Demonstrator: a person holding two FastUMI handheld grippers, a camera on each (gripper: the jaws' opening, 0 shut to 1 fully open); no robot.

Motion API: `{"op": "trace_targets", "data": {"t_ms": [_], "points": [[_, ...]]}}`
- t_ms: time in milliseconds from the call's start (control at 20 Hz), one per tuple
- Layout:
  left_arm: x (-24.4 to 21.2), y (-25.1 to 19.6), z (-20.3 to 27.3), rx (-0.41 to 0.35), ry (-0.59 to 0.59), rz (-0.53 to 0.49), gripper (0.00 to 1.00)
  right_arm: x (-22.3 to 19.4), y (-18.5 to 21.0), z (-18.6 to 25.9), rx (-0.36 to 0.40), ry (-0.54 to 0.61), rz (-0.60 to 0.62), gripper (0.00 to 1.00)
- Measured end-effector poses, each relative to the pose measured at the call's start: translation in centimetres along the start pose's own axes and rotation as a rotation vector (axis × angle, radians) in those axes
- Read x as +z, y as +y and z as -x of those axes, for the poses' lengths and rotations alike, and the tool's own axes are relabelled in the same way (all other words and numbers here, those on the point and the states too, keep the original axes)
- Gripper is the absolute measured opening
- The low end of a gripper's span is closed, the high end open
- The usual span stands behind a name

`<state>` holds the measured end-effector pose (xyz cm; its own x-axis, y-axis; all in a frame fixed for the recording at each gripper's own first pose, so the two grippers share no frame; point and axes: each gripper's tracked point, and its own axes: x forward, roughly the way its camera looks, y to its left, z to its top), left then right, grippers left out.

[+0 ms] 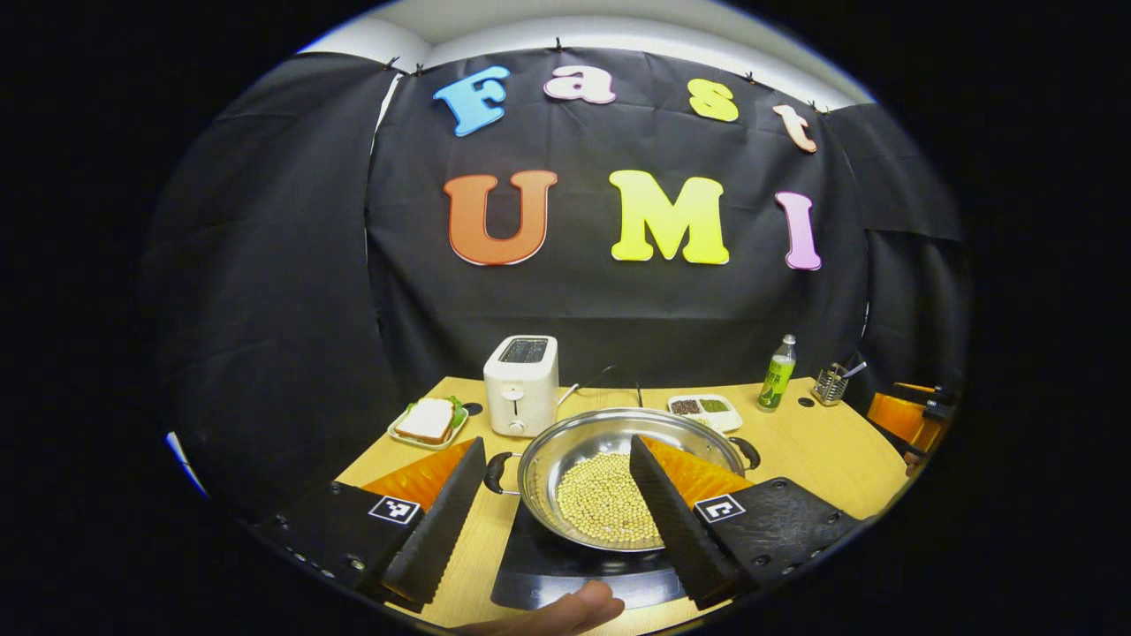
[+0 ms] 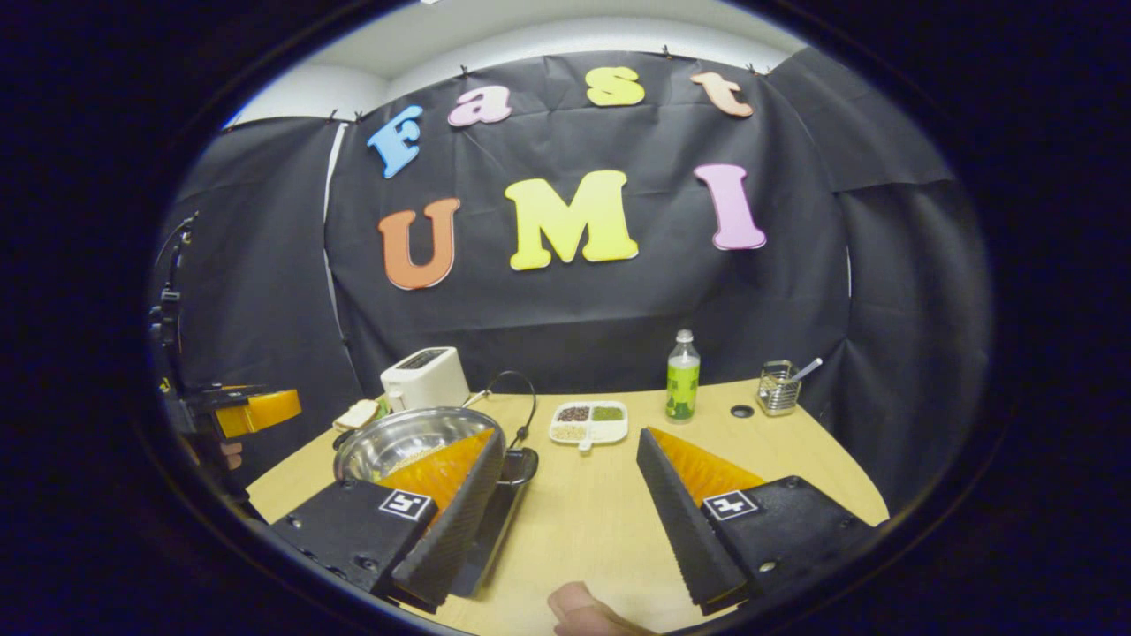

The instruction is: First push the handle of the pot to place it horizontally, then grasp the pot with both hands and set it on the induction cooktop.

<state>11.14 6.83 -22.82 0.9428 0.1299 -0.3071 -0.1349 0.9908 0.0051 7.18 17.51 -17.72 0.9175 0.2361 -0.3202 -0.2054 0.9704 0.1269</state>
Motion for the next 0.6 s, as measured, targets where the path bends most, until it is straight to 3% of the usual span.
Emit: {"op": "trace_targets", "data": {"t_ms": [450,600], "points": [[5.9,-3.6,7.9,-0.055,-0.153,0.07,0.97,6.9,-4.7,10.6,-0.076,-0.202,0.0,0.96],[6.7,-5.1,10.7,-0.063,-0.185,0.05,0.95,7.7,-5.6,14.8,-0.101,-0.267,0.024,0.96]]}}
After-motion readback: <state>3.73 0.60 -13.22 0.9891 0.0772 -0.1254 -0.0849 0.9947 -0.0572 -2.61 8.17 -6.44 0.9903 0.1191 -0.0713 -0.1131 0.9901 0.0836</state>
